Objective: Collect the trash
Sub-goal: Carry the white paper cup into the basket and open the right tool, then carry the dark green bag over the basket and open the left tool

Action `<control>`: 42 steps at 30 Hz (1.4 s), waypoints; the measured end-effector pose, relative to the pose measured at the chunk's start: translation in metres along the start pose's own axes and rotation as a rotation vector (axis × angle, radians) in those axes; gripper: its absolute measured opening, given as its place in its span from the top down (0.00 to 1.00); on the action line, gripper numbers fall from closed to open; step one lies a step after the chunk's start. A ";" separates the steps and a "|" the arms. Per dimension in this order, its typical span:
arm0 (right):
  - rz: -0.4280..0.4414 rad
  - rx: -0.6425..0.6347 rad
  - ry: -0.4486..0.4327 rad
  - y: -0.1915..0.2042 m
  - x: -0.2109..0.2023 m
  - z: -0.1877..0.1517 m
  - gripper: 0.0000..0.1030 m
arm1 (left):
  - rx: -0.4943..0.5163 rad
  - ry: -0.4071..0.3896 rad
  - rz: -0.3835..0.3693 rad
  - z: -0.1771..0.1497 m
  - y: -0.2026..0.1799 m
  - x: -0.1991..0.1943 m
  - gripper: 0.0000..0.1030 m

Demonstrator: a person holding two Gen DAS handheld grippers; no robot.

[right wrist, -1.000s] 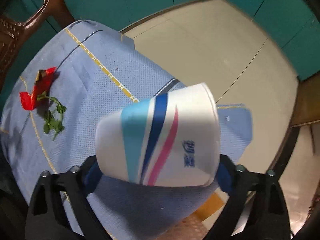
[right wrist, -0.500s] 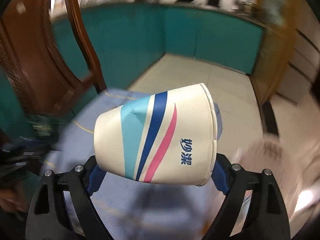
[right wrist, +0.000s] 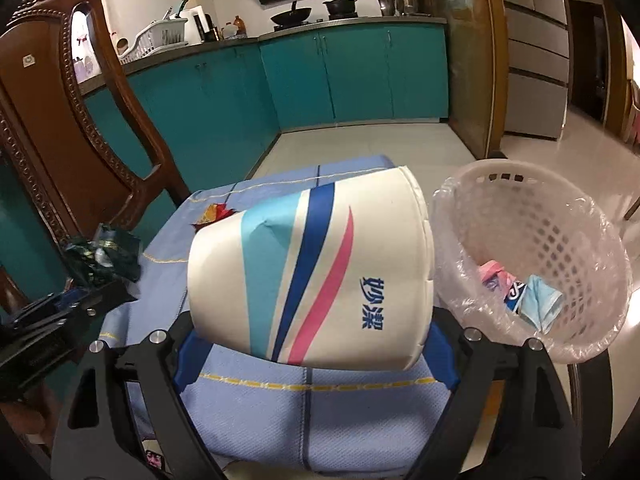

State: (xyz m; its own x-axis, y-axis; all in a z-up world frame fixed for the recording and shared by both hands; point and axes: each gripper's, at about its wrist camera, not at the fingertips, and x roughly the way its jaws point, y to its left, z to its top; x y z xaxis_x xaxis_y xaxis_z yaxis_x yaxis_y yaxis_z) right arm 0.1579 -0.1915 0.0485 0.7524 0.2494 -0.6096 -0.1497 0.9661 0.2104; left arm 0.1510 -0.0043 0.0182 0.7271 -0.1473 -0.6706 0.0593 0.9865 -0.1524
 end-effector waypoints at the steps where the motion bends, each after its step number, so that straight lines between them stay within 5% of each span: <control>1: -0.004 -0.022 -0.006 0.004 -0.001 -0.001 0.17 | 0.000 0.001 0.002 0.000 0.001 0.000 0.61; 24: 0.010 -0.068 -0.029 0.013 -0.009 -0.001 0.17 | -0.009 -0.006 0.004 -0.002 0.005 -0.005 0.61; 30: -0.151 0.058 -0.195 -0.065 -0.043 0.036 0.16 | -0.012 -0.002 0.000 -0.002 0.005 -0.005 0.61; 33: -0.203 0.132 -0.192 -0.109 -0.038 0.041 0.03 | -0.007 0.004 -0.005 -0.002 0.003 -0.002 0.61; 37: -0.258 0.227 -0.114 -0.147 -0.033 0.040 0.03 | 0.008 0.007 -0.018 -0.004 -0.004 0.002 0.61; 42: -0.184 0.427 -0.388 -0.168 -0.095 0.035 0.03 | 0.058 0.014 -0.049 -0.008 -0.028 0.005 0.61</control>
State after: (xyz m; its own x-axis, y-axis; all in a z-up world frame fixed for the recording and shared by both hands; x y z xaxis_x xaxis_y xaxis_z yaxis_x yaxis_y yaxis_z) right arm 0.1341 -0.3805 0.0983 0.9326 -0.0398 -0.3588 0.2156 0.8587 0.4649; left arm 0.1475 -0.0333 0.0128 0.7127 -0.1957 -0.6736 0.1340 0.9806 -0.1431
